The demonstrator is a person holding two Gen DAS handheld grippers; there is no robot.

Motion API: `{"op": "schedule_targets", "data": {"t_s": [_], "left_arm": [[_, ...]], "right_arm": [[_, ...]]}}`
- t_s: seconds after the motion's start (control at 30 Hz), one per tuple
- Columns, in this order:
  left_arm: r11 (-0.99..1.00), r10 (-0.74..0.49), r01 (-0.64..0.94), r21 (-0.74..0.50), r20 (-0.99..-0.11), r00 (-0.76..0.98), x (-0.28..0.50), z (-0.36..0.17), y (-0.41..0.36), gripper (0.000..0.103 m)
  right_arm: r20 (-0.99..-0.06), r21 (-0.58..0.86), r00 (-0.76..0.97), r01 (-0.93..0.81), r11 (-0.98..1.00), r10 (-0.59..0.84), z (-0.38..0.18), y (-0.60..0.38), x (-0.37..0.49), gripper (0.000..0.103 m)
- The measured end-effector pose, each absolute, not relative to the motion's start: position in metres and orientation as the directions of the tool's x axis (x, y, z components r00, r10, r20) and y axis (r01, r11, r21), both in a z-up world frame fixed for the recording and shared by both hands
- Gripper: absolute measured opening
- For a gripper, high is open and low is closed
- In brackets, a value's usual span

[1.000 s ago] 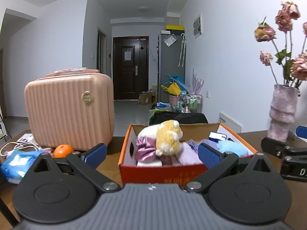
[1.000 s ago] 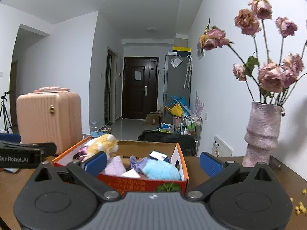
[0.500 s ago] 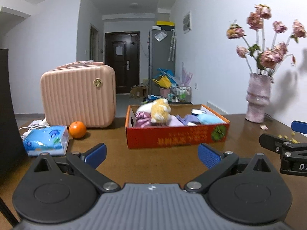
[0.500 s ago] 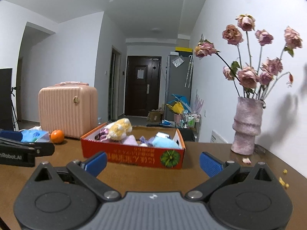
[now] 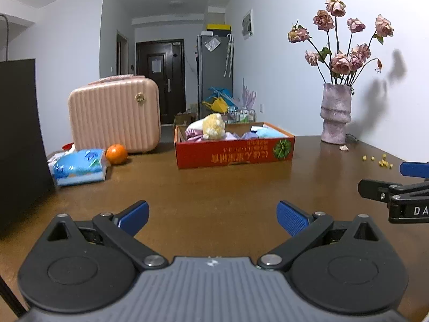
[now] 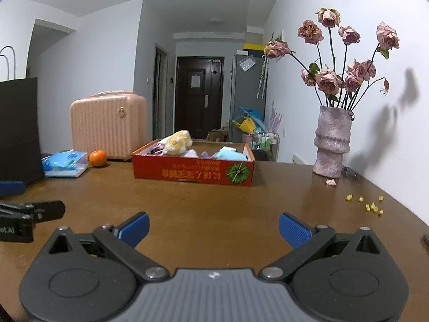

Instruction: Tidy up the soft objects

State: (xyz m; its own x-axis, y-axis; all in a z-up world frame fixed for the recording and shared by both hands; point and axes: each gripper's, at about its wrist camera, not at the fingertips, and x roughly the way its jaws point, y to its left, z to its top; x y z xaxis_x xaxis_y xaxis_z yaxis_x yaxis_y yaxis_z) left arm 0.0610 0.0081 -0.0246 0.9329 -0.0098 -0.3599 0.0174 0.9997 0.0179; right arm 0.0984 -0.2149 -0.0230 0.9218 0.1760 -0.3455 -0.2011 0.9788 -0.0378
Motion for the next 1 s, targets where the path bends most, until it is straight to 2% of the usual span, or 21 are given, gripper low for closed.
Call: {"op": "schedule_targets", "data": {"t_s": [0.23, 1.0], "left_arm": [[1.0, -0.02, 0.025, 0.008, -0.373, 0.928, 0.038, -0.027, 0.008, 0.103], [1.0, -0.023, 0.025, 0.002, -0.334, 0.942, 0.015, -0.019, 0.008, 0.103]], "right_arm": [[-0.357, -0.041, 0.915, -0.217, 0.975, 0.188, -0.022, -0.21, 0.074, 0.103], [-0.307, -0.05, 0.935, -0.201, 0.978, 0.176, -0.011, -0.21, 0.047, 0.103]]}}
